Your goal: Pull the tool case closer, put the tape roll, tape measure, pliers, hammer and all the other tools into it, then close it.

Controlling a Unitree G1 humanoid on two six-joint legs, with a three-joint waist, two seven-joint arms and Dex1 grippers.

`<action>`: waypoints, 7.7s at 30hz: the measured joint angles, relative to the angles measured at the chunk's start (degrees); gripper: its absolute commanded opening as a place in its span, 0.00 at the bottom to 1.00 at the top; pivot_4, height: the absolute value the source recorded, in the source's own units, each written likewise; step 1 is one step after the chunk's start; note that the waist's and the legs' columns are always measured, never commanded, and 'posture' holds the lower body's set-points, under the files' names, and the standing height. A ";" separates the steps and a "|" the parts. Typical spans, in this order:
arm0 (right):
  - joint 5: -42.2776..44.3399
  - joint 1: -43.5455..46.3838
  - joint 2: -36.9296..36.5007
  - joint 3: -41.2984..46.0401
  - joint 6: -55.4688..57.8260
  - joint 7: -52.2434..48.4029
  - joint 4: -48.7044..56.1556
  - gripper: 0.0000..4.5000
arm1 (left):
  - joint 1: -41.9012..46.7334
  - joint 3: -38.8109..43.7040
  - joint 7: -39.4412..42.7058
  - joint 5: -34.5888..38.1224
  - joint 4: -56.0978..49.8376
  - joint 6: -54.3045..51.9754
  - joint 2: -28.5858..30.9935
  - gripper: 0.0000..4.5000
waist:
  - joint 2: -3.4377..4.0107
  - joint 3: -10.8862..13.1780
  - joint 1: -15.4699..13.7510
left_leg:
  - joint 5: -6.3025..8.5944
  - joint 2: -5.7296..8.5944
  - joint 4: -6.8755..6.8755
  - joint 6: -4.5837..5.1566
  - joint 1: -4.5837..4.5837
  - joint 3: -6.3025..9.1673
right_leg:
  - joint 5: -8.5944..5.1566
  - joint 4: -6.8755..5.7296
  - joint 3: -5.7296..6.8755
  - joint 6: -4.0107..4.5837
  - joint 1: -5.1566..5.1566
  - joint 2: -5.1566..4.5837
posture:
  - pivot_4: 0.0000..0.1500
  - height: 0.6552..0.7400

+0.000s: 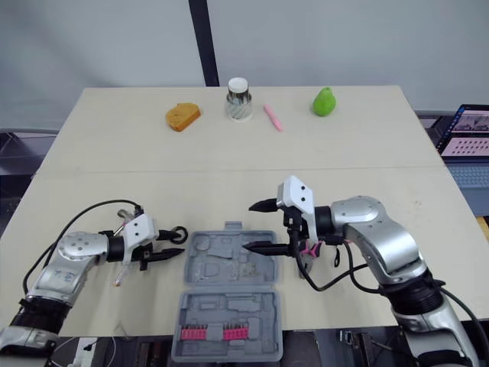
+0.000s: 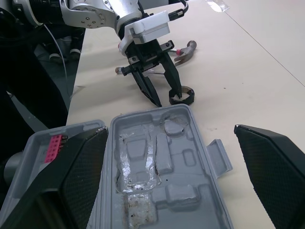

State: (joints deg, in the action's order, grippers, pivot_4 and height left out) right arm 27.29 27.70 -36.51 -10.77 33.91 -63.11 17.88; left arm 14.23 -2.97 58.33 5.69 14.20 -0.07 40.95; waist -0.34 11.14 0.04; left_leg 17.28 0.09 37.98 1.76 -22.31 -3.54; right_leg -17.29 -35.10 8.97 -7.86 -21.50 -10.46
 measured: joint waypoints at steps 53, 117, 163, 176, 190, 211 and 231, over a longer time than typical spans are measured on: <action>4.37 -5.60 -5.42 2.68 5.41 3.67 9.09 1.00 | 5.02 -4.97 5.78 8.80 -13.15 -19.17 -0.73 0.01 | -0.01 0.01 -0.16 | 0.01 0.00 0.02 0.01 -0.02 0.01 | 0.00 0.04 -0.01 0.00 0.02 0.02 | 1.00 1.00; 5.63 -6.22 -5.43 2.68 6.04 6.42 10.12 1.00 | 5.81 -6.23 5.61 7.59 -7.44 -20.23 -2.63 0.25 | -0.02 0.01 -0.17 | 0.01 0.00 0.04 0.01 -0.03 0.01 | 0.00 0.04 -0.01 0.00 0.02 0.01 | 1.00 1.00; 5.99 -5.46 -5.57 4.42 5.19 5.76 8.88 1.00 | -3.43 3.85 -3.86 9.73 -7.34 -6.17 -10.89 0.33 | -0.03 0.00 -0.21 | 0.03 -0.08 0.07 0.04 -0.03 0.03 | 0.01 0.04 0.00 -0.01 0.05 -0.02 | 1.00 1.00; 5.99 -5.47 -5.57 4.42 5.19 5.74 8.87 1.00 | -3.38 1.77 -3.77 9.04 -9.08 -7.32 -10.79 0.33 | -0.03 0.00 -0.20 | 0.03 -0.08 0.07 0.04 -0.03 0.02 | 0.01 0.05 0.00 -0.01 0.05 -0.02 | 1.00 1.00; 5.98 -5.59 -5.57 4.42 5.19 5.75 8.88 1.00 | -3.27 1.10 -4.71 6.47 -7.30 -6.73 -10.81 0.33 | -0.03 0.00 -0.20 | 0.03 -0.08 0.07 0.04 -0.03 0.03 | 0.01 0.06 0.00 -0.01 0.05 -0.02 | 1.00 1.00; 5.97 -5.62 -6.08 4.42 5.19 5.75 8.89 1.00 | -3.20 -0.62 -5.66 2.11 -4.48 1.15 -10.74 0.33 | -0.03 0.00 -0.20 | 0.03 -0.10 0.07 0.04 -0.01 0.02 | 0.01 0.05 0.00 -0.01 0.05 -0.02 | 1.00 1.00; 5.54 -5.47 -6.10 4.42 5.03 5.74 8.86 1.00 | -2.11 -3.30 -6.98 0.59 -1.64 5.36 -9.48 0.33 | -0.04 -0.03 -0.18 | 0.04 -0.11 0.06 0.03 0.10 0.02 | 0.00 0.04 -0.01 -0.01 0.14 -0.03 | 1.00 1.00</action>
State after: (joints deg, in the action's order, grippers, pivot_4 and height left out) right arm 32.83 22.22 -42.61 -6.35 38.94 -57.36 26.75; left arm 12.12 -6.27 51.35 6.28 12.56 5.29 31.46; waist -0.38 11.11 -0.13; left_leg 17.32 -0.02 38.05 1.79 -22.21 -3.51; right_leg -17.29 -35.06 8.96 -7.87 -21.36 -10.48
